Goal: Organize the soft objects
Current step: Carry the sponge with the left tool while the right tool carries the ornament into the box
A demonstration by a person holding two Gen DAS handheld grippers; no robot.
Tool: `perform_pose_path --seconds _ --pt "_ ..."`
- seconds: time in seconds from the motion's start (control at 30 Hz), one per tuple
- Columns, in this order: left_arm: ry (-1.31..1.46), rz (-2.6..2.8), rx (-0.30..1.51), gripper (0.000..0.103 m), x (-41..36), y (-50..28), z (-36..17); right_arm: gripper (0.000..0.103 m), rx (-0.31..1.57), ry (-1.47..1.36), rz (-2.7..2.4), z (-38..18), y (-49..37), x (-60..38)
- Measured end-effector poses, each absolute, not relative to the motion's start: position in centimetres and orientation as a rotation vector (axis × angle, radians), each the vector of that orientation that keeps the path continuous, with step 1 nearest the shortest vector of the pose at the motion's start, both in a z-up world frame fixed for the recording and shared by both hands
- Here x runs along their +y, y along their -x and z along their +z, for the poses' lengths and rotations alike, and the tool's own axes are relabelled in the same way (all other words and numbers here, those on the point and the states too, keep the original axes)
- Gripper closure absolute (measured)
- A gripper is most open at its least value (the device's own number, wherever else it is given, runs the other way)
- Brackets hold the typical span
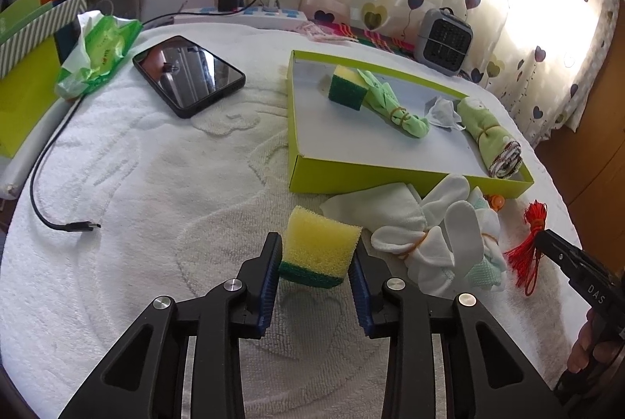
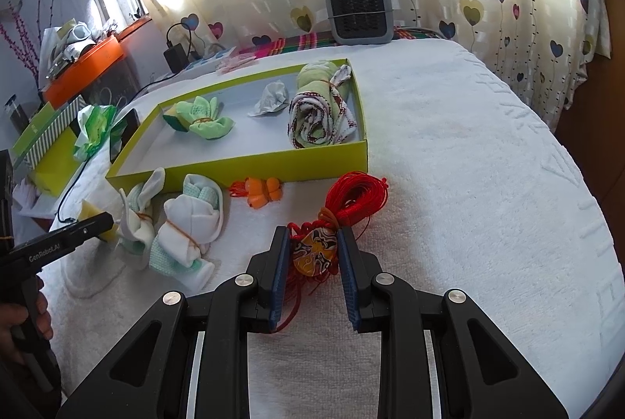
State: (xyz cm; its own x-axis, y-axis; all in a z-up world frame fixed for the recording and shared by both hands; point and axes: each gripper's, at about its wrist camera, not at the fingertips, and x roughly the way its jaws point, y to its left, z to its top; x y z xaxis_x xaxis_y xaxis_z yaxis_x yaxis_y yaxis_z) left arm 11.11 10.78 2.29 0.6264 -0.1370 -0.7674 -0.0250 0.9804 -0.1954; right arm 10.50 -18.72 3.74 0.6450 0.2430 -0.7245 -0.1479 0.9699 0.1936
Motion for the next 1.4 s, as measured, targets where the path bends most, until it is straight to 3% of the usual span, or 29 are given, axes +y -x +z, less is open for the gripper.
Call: perform_pose_path --seconds 0.73,1.4 --pt "0.135 -0.072 0.805 0.071 10.2 -10.3 6.2 0.077 0.721 -0.073 0.268 7.6 -10.4 -18.0" --pt "0.127 -0.135 0.812 0.071 9.3 -14.5 7.4 0.077 0.697 -0.024 0.362 9.3 -13.7 -16.0"
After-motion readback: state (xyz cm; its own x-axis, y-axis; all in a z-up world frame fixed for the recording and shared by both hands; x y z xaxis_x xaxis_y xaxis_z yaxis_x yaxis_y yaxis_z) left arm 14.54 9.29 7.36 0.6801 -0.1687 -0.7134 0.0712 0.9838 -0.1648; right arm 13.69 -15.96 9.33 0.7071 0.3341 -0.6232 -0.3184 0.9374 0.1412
